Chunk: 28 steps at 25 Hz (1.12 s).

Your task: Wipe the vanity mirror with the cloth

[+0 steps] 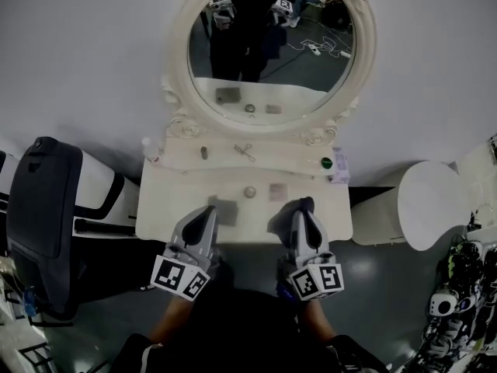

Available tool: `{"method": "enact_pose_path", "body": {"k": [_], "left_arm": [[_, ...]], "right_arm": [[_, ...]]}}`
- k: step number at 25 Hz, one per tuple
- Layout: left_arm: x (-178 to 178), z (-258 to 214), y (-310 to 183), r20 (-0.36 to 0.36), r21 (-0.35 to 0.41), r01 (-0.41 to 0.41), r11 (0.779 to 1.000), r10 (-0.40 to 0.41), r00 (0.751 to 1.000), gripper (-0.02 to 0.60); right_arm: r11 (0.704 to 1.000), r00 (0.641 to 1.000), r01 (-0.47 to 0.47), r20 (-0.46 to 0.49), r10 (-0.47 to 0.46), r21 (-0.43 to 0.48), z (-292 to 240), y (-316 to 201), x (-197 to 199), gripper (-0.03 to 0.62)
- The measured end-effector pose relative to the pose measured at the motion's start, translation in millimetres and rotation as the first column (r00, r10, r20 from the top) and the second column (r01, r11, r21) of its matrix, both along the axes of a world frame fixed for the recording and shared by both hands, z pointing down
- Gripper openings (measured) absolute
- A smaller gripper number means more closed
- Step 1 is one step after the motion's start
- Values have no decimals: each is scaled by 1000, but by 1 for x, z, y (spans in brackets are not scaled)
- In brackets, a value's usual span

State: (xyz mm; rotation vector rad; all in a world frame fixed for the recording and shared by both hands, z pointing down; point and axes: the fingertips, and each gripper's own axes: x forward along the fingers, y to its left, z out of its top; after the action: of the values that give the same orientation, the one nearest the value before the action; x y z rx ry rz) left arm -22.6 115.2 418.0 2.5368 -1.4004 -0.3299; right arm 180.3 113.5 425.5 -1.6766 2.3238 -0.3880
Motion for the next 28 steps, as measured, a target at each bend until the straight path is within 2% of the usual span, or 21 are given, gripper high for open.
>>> {"method": "enact_pose_path", "body": {"k": [6,12,19,28], "left_arm": [[-26,-10,-63,-23,16,-32,999,33,999,5],[-27,-25,-100,-49,29,-67,997,69,996,5],[-1,-46,-155,-57,36,-78,996,80,995,5],[38,-75,-223,-42,57,-53,997,55,998,5]], "right_arm": [[998,997,-68,31,68,16,-15,-59,-14,26],[988,987,-144,81,139,50,-42,-110,3,26],[975,975,-189,138,172,114,-68,-174,40,26],[961,977,-167,166,132,219,-111,-257,83,26]]}}
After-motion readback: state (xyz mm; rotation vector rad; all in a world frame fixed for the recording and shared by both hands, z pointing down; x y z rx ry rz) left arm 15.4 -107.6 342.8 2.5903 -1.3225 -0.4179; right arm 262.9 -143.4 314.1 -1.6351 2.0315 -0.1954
